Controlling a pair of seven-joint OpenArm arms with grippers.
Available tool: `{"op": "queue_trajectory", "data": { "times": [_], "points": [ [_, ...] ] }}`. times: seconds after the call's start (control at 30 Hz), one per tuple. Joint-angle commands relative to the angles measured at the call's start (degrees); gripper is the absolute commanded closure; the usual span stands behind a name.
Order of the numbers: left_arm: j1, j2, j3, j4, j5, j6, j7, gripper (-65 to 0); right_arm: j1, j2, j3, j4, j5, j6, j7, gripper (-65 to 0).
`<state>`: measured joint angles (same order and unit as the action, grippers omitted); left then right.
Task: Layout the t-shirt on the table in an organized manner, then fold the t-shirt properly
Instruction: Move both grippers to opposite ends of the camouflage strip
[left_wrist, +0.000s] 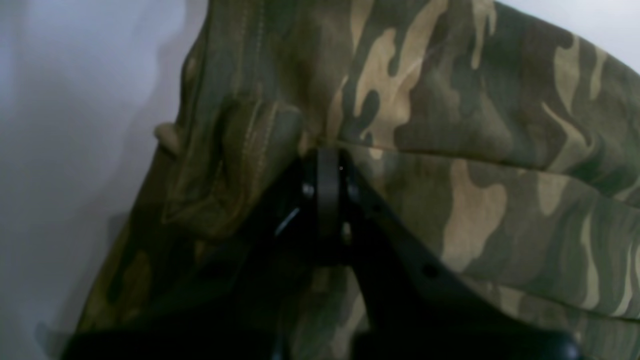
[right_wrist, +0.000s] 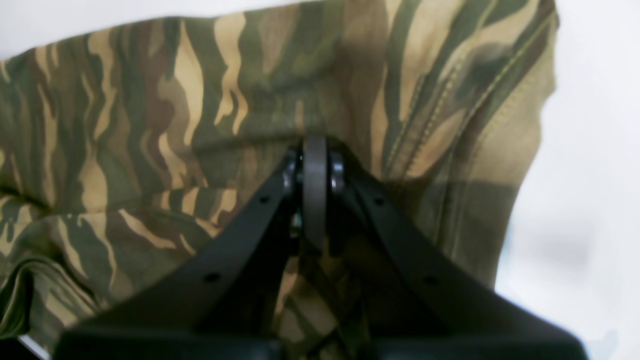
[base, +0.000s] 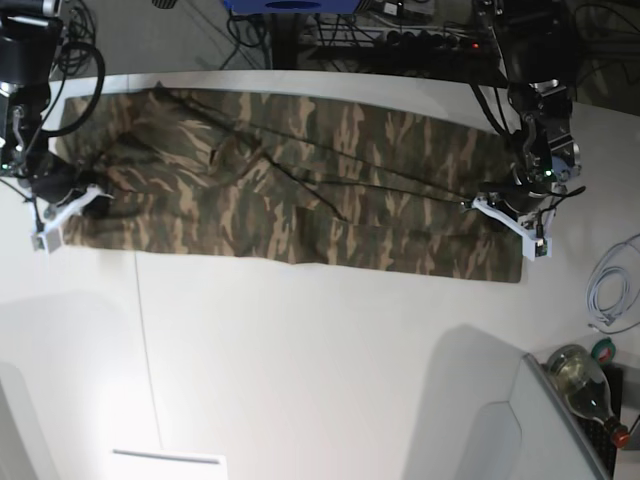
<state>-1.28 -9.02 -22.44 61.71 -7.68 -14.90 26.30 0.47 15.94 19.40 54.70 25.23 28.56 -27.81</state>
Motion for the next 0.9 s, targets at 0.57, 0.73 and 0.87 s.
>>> {"op": "queue_trajectory", "data": {
  "times": [0.57, 0.73, 0.87],
  "points": [
    [4.93, 0.71, -9.34, 23.17, 0.78, -0.71, 15.59, 0.0, -0.43, 2.56, 0.34, 12.25, -3.12, -1.17, -2.56, -1.1],
    [7.83, 0.09, -14.27, 28.97, -2.47, -1.94, 16.55, 0.0, -7.63, -1.48, 0.87, 27.98, -3.12, 0.24, -2.65, -1.4],
    [9.41, -3.51, -19.28, 24.48, -9.42, -10.73, 16.38, 0.0, -15.11, -5.7, 0.34, 38.18, -3.12, 0.41, -2.65, -1.4]
  ]
}}
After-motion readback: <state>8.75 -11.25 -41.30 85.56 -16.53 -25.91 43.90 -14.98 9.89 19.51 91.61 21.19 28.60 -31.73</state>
